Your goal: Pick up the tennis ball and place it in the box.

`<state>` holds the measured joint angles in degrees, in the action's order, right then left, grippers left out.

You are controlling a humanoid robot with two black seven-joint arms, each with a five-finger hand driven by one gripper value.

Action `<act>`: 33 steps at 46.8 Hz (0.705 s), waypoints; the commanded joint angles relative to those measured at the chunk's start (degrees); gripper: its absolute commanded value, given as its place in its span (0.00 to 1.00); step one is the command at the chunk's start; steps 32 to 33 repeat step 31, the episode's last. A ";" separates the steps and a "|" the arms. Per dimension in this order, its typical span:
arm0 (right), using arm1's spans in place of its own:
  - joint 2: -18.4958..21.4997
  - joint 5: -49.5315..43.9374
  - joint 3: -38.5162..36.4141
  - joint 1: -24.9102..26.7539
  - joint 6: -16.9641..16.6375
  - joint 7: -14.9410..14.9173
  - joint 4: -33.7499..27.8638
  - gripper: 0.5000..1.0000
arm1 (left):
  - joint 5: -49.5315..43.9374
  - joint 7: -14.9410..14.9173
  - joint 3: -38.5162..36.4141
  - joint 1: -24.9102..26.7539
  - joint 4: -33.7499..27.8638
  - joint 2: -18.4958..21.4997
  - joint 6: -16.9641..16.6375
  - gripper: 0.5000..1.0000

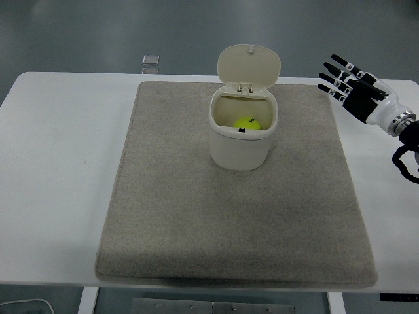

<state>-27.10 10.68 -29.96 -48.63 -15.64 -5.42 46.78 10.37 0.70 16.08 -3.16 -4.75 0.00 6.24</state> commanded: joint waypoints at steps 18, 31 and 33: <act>0.21 -0.40 -0.36 -0.15 -0.62 -0.65 -0.03 0.82 | 0.00 0.00 0.00 0.00 0.00 0.00 0.00 0.98; 0.21 -0.40 -0.63 -0.06 -2.64 -0.73 0.15 0.82 | 0.00 0.00 0.00 0.00 0.00 0.00 0.00 0.98; 0.21 -0.40 -0.63 -0.06 -2.64 -0.73 0.15 0.82 | 0.00 0.00 0.00 0.00 0.00 0.00 0.00 0.98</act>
